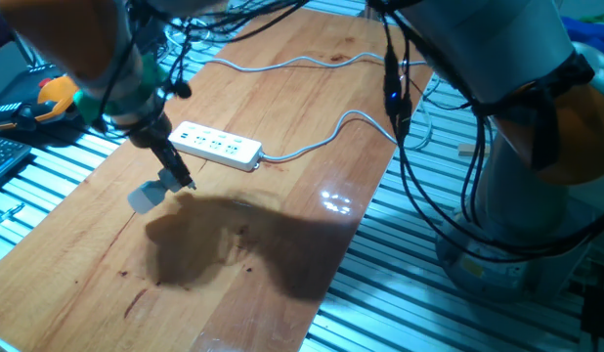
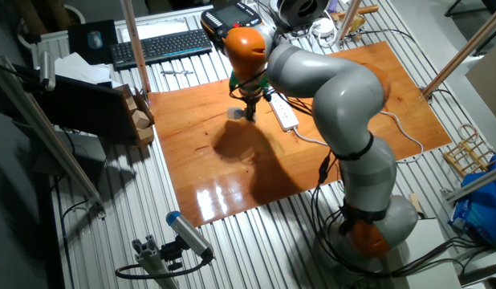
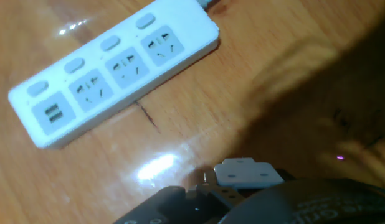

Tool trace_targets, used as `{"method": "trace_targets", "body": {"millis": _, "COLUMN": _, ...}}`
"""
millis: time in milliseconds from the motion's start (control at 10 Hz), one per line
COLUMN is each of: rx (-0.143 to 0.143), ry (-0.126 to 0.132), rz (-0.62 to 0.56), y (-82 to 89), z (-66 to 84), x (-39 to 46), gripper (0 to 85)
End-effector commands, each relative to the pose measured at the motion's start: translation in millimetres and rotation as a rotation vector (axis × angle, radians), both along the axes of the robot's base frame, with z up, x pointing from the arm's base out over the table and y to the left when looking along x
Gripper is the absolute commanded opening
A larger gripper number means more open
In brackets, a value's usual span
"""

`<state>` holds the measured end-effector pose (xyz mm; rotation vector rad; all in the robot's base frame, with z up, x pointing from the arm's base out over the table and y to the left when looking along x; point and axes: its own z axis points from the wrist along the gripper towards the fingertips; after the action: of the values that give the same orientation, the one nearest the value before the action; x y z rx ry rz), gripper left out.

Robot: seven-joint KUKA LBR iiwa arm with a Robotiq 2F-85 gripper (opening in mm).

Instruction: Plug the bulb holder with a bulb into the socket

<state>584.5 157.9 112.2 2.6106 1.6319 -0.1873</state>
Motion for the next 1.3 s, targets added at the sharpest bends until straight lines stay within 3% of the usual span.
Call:
{"method": "trace_targets", "body": {"millis": 0, "rx": 0.018, "ry": -0.016, "rz": 0.354, "y": 0.5, "z": 1.4, "x": -1.0, "gripper": 0.0}}
{"method": "trace_targets", "body": {"millis": 300, "rx": 0.019, "ry": -0.053, "rz": 0.599, "y": 1.1, "z": 8.4, "x": -2.4, "gripper": 0.0}}
{"method": "trace_targets", "body": {"millis": 700, "rx": 0.067, "ry": -0.055, "rz": 0.853, "y": -0.9, "z": 17.6, "x": -3.5, "gripper": 0.0}}
{"method": "trace_targets", "body": {"millis": 900, "rx": 0.109, "ry": -0.063, "rz": 0.927, "y": -4.8, "z": 20.4, "x": -4.7, "gripper": 0.0}}
{"method": "trace_targets", "body": {"millis": 1000, "rx": 0.118, "ry": -0.053, "rz": 0.963, "y": -8.0, "z": 23.6, "x": -5.8, "gripper": 0.0}}
{"method": "trace_targets", "body": {"millis": 1200, "rx": 0.117, "ry": -0.058, "rz": 1.002, "y": -13.6, "z": 26.4, "x": -6.0, "gripper": 0.0}}
